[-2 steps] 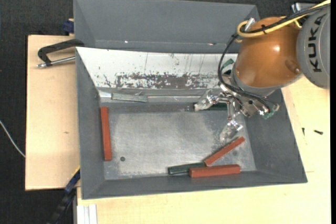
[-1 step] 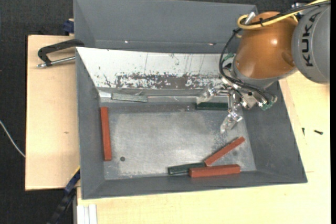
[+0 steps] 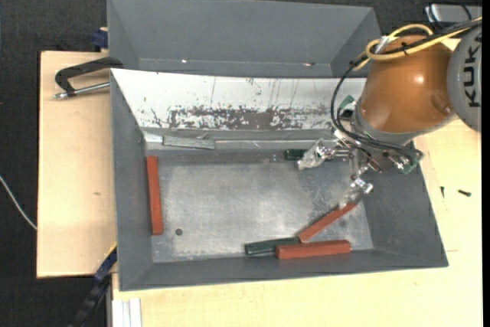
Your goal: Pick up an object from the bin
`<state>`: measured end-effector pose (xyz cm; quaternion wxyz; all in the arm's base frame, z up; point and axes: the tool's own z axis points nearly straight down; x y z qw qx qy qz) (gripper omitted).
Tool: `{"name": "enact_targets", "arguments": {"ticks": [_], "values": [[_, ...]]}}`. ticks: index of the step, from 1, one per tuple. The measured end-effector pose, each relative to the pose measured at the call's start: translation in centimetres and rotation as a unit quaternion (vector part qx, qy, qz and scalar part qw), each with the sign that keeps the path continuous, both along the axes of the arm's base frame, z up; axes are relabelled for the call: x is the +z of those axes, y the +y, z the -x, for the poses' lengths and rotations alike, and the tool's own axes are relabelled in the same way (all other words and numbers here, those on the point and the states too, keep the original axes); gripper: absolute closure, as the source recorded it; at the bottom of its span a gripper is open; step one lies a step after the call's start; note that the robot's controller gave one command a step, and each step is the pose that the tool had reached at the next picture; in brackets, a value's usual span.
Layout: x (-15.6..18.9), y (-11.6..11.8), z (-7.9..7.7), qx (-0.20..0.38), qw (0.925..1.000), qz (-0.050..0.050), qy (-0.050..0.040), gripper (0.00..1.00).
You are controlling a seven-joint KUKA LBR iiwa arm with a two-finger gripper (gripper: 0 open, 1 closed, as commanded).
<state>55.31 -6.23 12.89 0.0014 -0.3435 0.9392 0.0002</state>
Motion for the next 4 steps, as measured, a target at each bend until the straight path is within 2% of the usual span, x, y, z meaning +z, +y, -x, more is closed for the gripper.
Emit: {"name": "enact_targets", "arguments": {"ticks": [1,2,4], "values": [[-2.3,-1.4,2.2,0.093,0.9957,0.001,-0.0001,0.00],[-5.4,-3.6,2.5,0.134,0.9909,0.001,-0.0004,1.00],[-5.4,-3.6,2.5,0.134,0.9910,0.001,-0.0003,1.00]]}}
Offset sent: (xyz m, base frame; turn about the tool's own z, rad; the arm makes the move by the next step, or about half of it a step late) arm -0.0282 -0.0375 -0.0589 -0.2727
